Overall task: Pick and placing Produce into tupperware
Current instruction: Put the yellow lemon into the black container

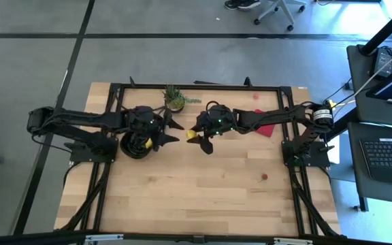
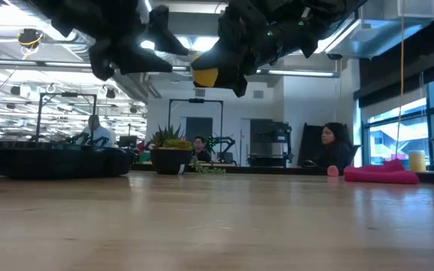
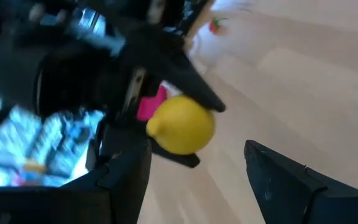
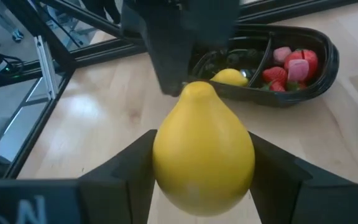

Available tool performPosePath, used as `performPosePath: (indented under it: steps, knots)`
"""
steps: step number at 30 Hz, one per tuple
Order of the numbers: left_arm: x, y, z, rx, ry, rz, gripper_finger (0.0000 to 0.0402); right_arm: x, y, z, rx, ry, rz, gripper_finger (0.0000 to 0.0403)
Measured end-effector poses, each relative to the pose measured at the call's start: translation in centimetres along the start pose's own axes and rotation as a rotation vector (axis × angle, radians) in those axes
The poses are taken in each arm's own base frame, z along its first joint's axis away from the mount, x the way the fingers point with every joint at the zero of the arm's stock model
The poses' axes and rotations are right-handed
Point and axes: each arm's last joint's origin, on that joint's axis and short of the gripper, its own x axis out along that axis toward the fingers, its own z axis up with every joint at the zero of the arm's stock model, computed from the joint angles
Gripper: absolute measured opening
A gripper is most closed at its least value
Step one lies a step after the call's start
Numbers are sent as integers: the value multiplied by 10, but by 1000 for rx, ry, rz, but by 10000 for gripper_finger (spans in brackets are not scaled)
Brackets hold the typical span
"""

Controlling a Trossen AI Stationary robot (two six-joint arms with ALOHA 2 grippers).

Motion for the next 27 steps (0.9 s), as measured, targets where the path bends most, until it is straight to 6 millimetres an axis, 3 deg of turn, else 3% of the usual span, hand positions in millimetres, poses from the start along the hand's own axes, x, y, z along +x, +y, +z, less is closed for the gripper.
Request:
performPosePath:
  steps: [5,12,27]
  knots:
    - [3,-3,5,135,-12,4,249,-1,-1,0,6,2,18,205]
    - [11,1,11,150,-64,71,249,0,-1,0,26,3,20,206]
    - [34,-4,5,151,-50,86,249,-1,0,1,29,-1,48,205]
